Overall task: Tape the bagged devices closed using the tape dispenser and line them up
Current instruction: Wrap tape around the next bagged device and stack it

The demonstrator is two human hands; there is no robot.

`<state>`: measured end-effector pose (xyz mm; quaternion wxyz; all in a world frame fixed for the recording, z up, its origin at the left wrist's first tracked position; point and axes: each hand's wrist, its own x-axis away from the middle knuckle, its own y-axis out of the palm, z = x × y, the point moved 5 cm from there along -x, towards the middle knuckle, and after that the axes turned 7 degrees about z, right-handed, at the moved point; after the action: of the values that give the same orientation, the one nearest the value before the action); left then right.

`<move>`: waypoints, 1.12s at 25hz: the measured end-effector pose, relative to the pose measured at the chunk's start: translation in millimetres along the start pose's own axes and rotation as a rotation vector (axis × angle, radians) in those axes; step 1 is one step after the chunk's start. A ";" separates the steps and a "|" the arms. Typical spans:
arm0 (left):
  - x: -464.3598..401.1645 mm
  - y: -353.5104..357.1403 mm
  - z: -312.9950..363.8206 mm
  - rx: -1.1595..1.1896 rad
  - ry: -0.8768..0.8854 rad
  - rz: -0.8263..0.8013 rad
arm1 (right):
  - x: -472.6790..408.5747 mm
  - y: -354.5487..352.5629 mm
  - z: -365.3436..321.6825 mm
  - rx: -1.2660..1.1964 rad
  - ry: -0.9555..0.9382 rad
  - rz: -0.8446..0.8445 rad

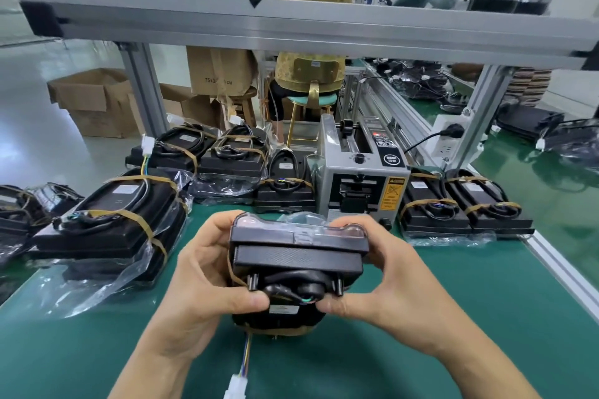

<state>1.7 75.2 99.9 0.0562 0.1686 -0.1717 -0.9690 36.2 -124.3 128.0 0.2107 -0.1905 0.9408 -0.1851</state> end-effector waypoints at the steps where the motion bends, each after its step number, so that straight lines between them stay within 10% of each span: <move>1: 1.9 -2.4 -1.6 0.012 -0.002 -0.002 | -2.0 2.8 -0.6 -0.009 0.000 -0.012; 14: 22.9 10.0 48.9 -0.773 0.340 -0.037 | -12.9 16.5 -3.7 -0.067 -0.077 -0.030; 28: 9.2 11.1 46.2 -0.606 0.169 0.025 | -28.5 21.3 10.7 -0.207 0.072 -0.241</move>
<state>-22.3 77.8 141.8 0.1297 0.2221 0.1282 -0.9578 59.1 -96.4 119.2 0.1324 -0.3161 0.9320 -0.1177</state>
